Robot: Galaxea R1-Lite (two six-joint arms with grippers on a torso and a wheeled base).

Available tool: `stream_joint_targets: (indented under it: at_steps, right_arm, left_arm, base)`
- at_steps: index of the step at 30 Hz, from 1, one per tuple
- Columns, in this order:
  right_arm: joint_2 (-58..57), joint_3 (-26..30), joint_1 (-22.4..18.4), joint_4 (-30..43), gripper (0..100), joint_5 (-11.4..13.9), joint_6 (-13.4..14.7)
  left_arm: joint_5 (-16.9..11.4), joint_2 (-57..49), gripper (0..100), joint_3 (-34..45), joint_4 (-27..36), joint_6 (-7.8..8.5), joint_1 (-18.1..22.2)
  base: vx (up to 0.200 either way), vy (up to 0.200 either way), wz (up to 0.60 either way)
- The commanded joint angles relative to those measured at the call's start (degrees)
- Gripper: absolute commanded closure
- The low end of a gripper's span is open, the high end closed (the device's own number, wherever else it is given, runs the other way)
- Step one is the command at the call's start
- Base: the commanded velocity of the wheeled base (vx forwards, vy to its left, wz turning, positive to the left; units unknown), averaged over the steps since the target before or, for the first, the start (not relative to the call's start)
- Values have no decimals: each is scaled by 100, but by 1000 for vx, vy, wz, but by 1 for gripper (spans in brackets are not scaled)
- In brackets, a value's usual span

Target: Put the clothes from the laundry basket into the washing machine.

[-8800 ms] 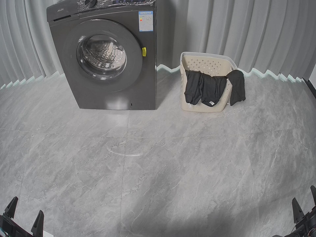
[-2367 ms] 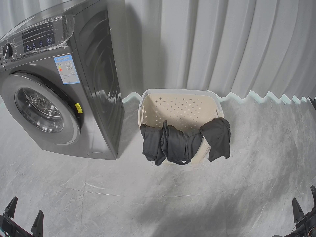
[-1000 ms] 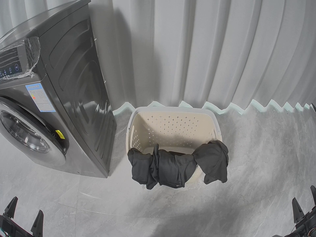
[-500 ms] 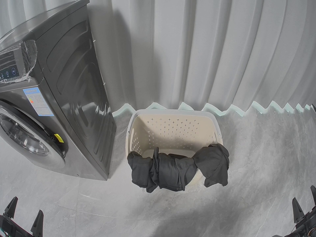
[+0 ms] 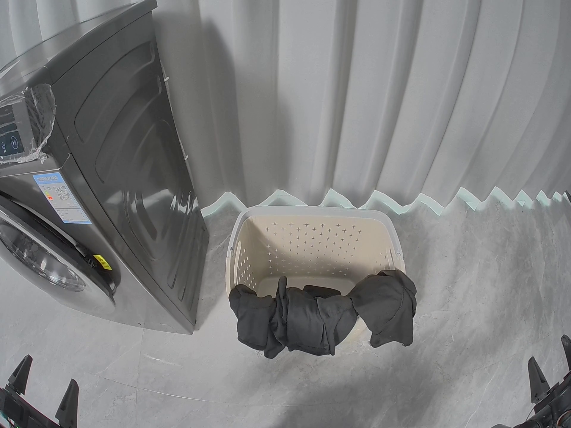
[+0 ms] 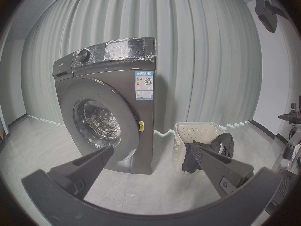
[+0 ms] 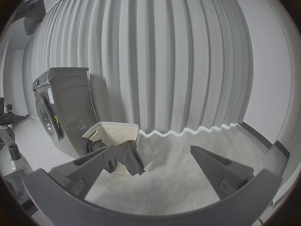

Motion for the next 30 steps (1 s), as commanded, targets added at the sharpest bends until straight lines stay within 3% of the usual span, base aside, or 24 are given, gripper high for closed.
stream_joint_targets:
  at_steps: [1, 7, 19, 25, 30]
  right_arm:
    - [-31, 101, 2, -1, 0, 1, -1]
    - [-31, 101, 2, -1, 0, 1, -1]
    - [-31, 101, 2, -1, 0, 1, -1]
    - [-31, 101, 2, -1, 0, 1, -1]
    - [-31, 101, 2, -1, 0, 1, -1]
  left_arm:
    - [0, -101, 0, 84, -1, -2, 2]
    - [0, -101, 0, 84, -1, -2, 2]
    - [0, -101, 0, 84, -1, -2, 2]
    - [0, -101, 0, 84, -1, -2, 2]
    - [-9, -101, 0, 84, -1, 25, 2]
  base:
    - [200, 0, 0]
    - [200, 0, 0]
    - [0, 0, 0]
    - [0, -200, 0]
    - [0, 0, 0]
